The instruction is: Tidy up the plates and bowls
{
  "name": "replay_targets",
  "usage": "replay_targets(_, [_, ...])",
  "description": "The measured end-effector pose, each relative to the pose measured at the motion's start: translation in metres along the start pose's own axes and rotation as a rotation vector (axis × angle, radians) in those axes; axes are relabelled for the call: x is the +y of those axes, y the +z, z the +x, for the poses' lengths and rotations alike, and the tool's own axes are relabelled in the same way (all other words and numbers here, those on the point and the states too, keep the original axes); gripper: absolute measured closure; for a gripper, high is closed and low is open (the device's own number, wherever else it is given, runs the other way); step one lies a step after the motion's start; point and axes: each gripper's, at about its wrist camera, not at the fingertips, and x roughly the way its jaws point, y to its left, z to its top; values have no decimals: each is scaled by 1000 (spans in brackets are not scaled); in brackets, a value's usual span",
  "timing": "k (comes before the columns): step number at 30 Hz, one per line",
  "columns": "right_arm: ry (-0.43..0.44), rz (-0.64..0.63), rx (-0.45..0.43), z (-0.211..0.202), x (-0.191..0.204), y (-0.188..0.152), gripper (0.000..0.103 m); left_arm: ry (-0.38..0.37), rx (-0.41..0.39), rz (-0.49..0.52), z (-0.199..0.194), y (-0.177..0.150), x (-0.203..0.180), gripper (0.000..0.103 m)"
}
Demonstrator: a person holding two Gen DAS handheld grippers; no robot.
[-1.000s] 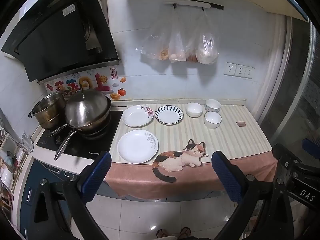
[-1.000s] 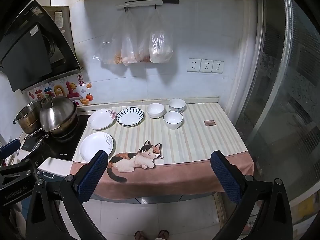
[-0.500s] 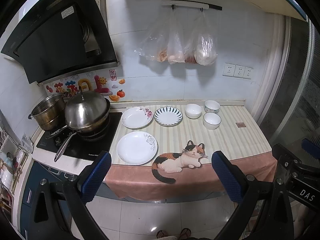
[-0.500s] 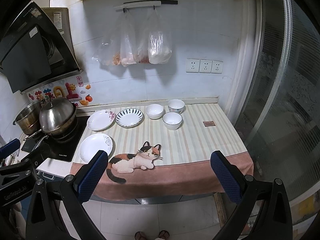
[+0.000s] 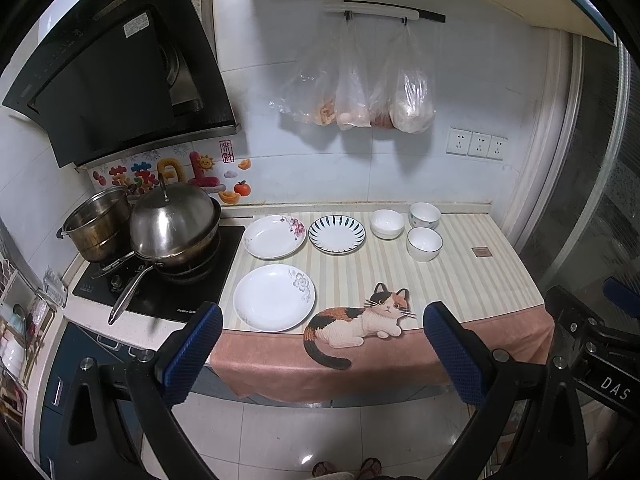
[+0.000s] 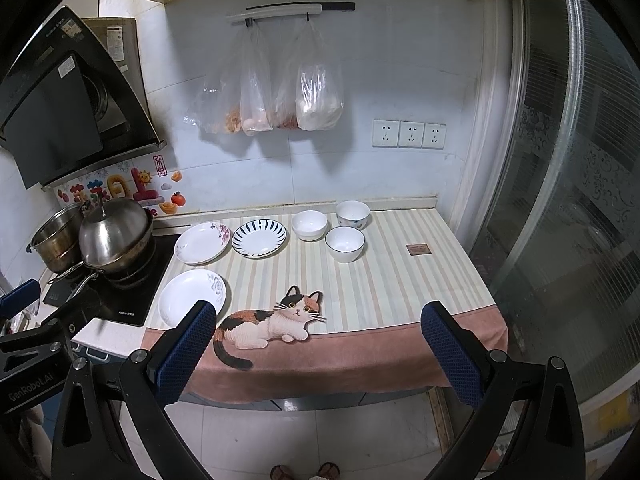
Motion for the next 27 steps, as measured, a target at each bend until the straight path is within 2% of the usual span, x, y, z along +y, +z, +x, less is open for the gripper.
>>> replay_targets(27, [3, 3, -3, 0, 2, -1, 0, 4, -6, -7, -5, -2, 8, 0])
